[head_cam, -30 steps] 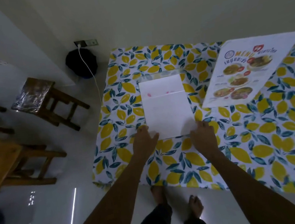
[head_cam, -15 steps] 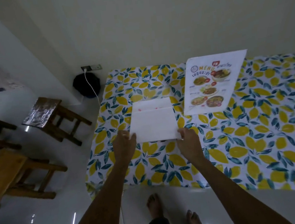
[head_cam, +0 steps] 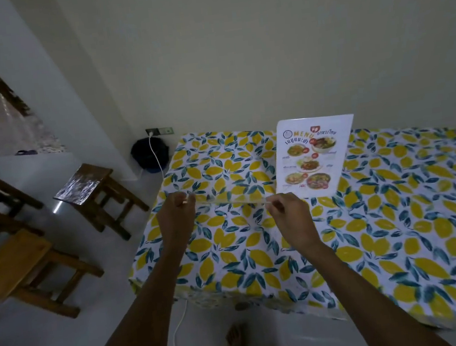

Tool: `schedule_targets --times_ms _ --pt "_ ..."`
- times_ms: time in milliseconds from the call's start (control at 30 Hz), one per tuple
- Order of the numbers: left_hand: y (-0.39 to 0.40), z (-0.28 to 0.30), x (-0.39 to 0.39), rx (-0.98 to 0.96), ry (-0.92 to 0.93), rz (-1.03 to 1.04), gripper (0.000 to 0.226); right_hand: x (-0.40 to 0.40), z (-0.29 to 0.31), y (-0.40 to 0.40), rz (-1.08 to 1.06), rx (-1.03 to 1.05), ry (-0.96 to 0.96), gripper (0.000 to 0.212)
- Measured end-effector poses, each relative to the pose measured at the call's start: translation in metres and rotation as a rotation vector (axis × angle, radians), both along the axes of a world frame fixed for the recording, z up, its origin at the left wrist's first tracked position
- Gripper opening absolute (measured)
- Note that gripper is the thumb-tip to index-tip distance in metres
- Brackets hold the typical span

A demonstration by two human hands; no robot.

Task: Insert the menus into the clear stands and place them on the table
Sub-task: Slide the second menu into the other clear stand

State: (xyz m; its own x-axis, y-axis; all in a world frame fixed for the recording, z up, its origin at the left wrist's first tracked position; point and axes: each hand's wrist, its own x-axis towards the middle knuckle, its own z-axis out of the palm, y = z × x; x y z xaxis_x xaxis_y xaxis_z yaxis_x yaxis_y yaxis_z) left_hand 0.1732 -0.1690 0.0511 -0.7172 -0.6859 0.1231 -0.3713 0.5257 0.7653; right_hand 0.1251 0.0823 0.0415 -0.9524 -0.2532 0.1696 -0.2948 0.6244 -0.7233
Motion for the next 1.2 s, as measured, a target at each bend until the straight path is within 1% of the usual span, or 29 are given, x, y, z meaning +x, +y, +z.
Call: schedule_targets --times_ms 67,133,167,300,367,467,567,767,900,933,967,1000,1100,1200 --pt "0.002 0.009 -0.006 -0.028 0.018 -0.022 0.031 -0.009 0.011 -0.001 -0.008 0.005 0.026 0.018" --pt "0.004 0.015 -0.013 -0.071 0.039 -0.039 0.041 -0.021 0.020 -0.003 -0.009 0.007 0.053 0.022" --pt "0.003 0.017 -0.017 -0.070 0.042 -0.038 0.041 -0.028 0.022 -0.005 -0.007 0.006 0.057 0.024" --pt "-0.001 0.020 -0.039 -0.053 0.073 -0.069 0.036 -0.064 0.023 -0.011 -0.026 -0.007 0.062 0.021" --pt "0.000 0.022 -0.052 -0.032 0.111 -0.107 0.028 -0.083 0.020 -0.014 -0.052 0.000 0.064 0.023" --pt "-0.001 0.023 -0.074 -0.020 0.135 -0.097 0.033 -0.104 0.013 -0.022 -0.092 -0.006 0.039 0.022" --pt "-0.013 0.019 -0.101 -0.004 0.158 -0.112 0.035 -0.117 -0.001 -0.031 -0.108 -0.014 -0.030 0.020" --pt "-0.043 -0.015 -0.146 -0.003 0.068 -0.196 0.027 -0.136 -0.039 -0.047 -0.195 0.008 -0.160 0.021" --pt "-0.057 -0.034 -0.168 0.014 -0.044 -0.291 0.019 -0.147 -0.052 -0.057 -0.246 0.002 -0.187 0.018" --pt "-0.059 -0.040 -0.170 0.022 -0.071 -0.319 0.018 -0.148 -0.057 -0.059 -0.260 0.004 -0.204 0.023" --pt "-0.062 -0.045 -0.171 0.046 -0.083 -0.335 0.023 -0.149 -0.064 -0.061 -0.275 0.011 -0.223 0.027" --pt "-0.062 -0.047 -0.171 0.079 -0.082 -0.346 0.027 -0.150 -0.071 -0.062 -0.293 0.018 -0.235 0.026" --pt "-0.065 -0.052 -0.175 0.082 -0.072 -0.407 0.026 -0.154 -0.081 -0.067 -0.336 0.062 -0.221 0.021" --pt "-0.070 -0.057 -0.183 0.077 -0.091 -0.408 0.028 -0.162 -0.082 -0.070 -0.362 0.115 -0.200 0.026"
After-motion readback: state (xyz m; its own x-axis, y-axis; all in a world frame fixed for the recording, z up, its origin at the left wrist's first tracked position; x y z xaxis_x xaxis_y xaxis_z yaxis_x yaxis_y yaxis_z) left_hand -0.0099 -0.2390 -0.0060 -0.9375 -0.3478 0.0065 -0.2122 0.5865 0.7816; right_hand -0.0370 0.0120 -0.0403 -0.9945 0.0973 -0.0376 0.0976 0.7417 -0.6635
